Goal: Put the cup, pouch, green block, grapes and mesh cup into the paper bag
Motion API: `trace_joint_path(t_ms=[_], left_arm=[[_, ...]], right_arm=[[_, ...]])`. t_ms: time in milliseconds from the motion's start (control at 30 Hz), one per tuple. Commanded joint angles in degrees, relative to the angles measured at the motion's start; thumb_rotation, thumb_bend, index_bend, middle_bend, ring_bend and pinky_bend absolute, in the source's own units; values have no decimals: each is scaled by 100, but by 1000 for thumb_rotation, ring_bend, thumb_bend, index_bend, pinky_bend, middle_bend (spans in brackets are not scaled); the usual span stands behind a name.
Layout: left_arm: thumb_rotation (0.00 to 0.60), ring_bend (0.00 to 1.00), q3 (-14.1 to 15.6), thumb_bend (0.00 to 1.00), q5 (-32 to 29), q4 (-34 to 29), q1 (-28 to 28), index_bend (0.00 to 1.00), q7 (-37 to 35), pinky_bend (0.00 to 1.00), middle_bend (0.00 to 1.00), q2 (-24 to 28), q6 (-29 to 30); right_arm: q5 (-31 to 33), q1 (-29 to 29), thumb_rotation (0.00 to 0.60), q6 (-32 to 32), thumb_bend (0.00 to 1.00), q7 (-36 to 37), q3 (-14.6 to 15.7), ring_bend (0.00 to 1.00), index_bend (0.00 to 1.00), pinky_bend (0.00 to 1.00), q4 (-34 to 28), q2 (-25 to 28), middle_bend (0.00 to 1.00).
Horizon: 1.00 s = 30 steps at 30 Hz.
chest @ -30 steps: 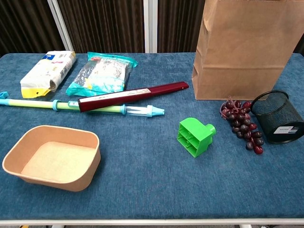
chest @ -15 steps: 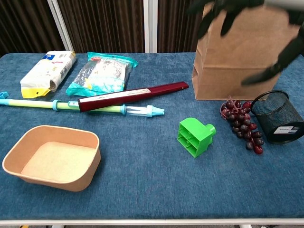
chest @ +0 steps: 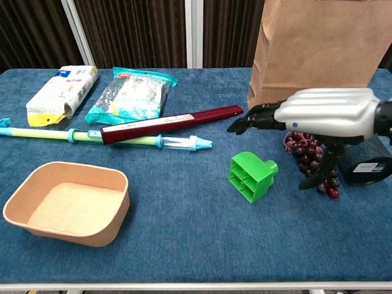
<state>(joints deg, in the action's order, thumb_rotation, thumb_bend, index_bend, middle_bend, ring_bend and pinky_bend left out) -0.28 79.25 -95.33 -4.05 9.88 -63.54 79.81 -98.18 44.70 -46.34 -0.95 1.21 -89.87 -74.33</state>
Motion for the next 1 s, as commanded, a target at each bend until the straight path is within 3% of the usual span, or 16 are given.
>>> trace_joint_path(t_ms=[33, 400, 567, 733, 1000], left_arm=[[600, 140, 5, 0, 4, 17, 6, 243, -10, 148, 196, -11, 3], [600, 140, 19, 0, -4, 142, 32, 243, -131, 148, 196, -56, -12], [600, 140, -4, 0, -47, 130, 14, 243, -133, 147, 196, -53, -49], [600, 140, 1, 0, -56, 166, 17, 244, -172, 147, 196, -71, -67], [600, 140, 19, 0, -17, 244, 34, 243, -240, 148, 196, -87, -56]], right_arm=[[169, 39, 600, 140, 0, -139, -9, 31, 0, 175, 158, -206, 101], [527, 170, 600, 322, 48, -114, -83, 38, 80, 175, 889, -959, 146], [494, 199, 600, 210, 83, -34, -74, 88, 245, 185, 1043, -1128, 290], [405, 137, 600, -163, 170, 38, -99, 201, 494, 237, 1172, -1232, 447], [93, 33, 600, -1426, 176, 472, -550, 205, 521, 258, 600, -663, 443]])
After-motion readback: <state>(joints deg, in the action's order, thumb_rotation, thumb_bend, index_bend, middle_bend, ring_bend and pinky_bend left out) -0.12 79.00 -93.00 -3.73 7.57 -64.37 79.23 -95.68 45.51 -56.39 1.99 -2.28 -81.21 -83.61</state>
